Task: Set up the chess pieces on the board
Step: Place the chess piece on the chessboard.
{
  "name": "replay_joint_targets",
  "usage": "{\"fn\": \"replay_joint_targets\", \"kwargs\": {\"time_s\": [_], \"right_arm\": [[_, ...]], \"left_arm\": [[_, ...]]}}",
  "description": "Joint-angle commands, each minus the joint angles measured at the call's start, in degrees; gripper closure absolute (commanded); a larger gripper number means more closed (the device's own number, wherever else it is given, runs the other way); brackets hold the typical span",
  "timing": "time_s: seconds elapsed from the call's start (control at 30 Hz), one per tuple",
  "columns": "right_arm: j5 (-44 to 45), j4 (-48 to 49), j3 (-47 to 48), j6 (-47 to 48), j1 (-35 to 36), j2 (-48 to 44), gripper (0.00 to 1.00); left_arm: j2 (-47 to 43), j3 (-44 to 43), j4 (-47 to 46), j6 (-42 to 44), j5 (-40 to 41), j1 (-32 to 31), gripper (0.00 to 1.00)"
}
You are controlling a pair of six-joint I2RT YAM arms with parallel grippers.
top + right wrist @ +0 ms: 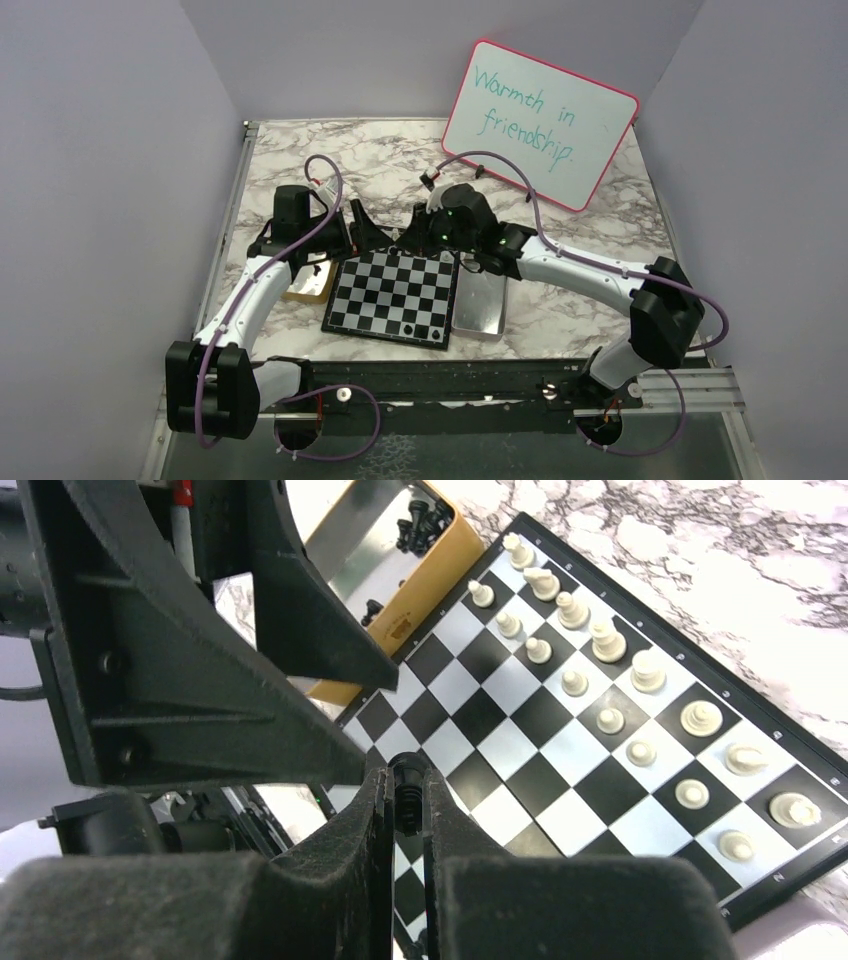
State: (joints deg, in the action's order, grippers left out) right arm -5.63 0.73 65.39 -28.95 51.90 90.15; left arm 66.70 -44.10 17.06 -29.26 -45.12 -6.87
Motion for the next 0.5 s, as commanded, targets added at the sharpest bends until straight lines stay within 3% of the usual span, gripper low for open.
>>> {"fn": "replay_joint_targets", "kwargs": {"time_s": [0.0, 0.1, 0.3, 0.47], "right_arm": [[2.37, -7.02, 1.26, 2.2, 0.24, -1.92, 0.95], [3.62, -10.98, 3.13, 2.7, 1.07, -1.35, 0.95], [8.47, -18.63, 8.09, 3.9, 4.99, 1.03, 0.95], [12.5, -25.55, 13.22, 4.59, 9.59, 4.8, 0.95]], "left_arm": [[-0.54, -1.87, -0.67, 1.39, 10.36, -0.17, 0.01], [0.5, -2.79, -1.11, 1.52, 15.67, -0.17, 0.01], [4.71, -8.39, 2.89, 3.12, 36.92, 0.56, 0.01], [6.94, -12.05, 3.68, 3.41, 47.99, 2.97, 0.01]]}}
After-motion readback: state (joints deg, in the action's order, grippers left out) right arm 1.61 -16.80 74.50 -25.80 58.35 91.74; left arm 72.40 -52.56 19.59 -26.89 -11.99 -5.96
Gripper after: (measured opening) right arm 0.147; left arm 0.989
